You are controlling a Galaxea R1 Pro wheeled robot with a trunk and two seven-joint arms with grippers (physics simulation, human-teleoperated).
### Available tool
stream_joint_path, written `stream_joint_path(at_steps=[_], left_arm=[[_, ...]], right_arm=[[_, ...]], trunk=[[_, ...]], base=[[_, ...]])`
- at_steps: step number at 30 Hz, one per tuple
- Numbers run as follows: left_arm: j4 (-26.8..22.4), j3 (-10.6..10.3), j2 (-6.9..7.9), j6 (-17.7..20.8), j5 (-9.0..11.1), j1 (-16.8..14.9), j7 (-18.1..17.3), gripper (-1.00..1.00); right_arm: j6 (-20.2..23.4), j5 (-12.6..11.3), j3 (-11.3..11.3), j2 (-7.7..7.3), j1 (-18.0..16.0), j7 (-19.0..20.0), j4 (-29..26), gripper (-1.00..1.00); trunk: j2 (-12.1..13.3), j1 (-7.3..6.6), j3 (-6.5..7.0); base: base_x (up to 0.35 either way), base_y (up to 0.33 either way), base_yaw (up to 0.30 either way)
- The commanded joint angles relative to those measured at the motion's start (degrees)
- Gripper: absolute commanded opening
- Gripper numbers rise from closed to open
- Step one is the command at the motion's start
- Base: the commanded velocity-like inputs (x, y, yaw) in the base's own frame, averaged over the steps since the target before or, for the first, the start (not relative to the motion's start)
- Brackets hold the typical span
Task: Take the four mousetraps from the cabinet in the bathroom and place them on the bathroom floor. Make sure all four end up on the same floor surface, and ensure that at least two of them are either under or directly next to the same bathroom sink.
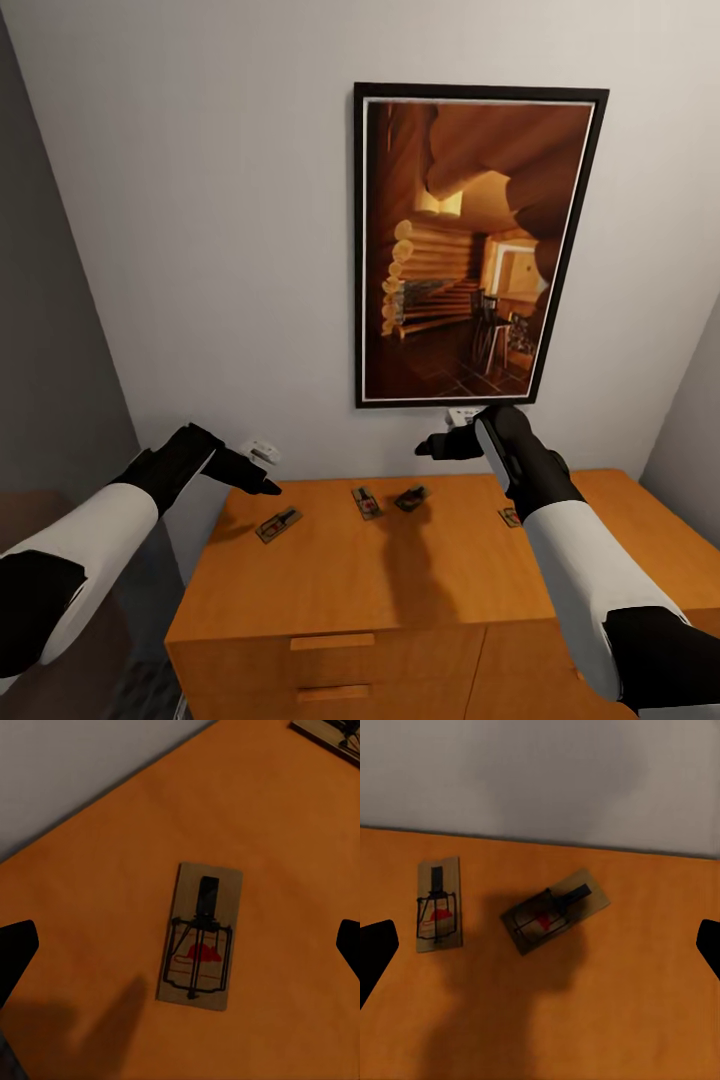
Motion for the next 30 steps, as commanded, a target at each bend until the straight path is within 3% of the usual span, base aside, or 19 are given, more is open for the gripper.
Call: stream_joint_path(at_steps=[1, 3, 9, 12, 30], left_arm=[[-0.12, -0.04, 0.01, 0.08, -0.56, -0.04, -0.45, 1.0], [-0.12, -0.03, -0.06, 0.07, -0.52, -0.04, -0.49, 1.0], [-0.12, -0.03, -0.07, 0.07, -0.55, -0.04, -0.58, 1.0], [-0.12, -0.03, -0.08, 0.02, -0.58, -0.07, -0.52, 1.0], [-0.2, -0.87, -0.57, -0.03, -0.51, -0.12, -0.42, 1.0]], right_arm=[[0.23, 0.08, 0.03, -0.06, -0.06, 0.03, -0.04, 1.0], [0.23, 0.23, 0.04, -2.27, -0.12, -0.07, -0.04, 1.0], [0.23, 0.33, 0.17, -5.09, -0.14, -0.1, -0.03, 1.0], [0.23, 0.38, 0.31, -7.55, -0.2, -0.11, -0.03, 1.0], [0.23, 0.48, 0.83, -11.09, -0.23, -0.11, -0.03, 1.0]], trunk=[[-0.51, 0.25, -0.29], [-0.51, 0.25, -0.29], [-0.51, 0.25, -0.29], [-0.51, 0.25, -0.29], [-0.51, 0.25, -0.29]], base=[[0.0, 0.0, 0.0], [0.0, 0.0, 0.0], [0.0, 0.0, 0.0], [0.0, 0.0, 0.0], [0.0, 0.0, 0.0]])
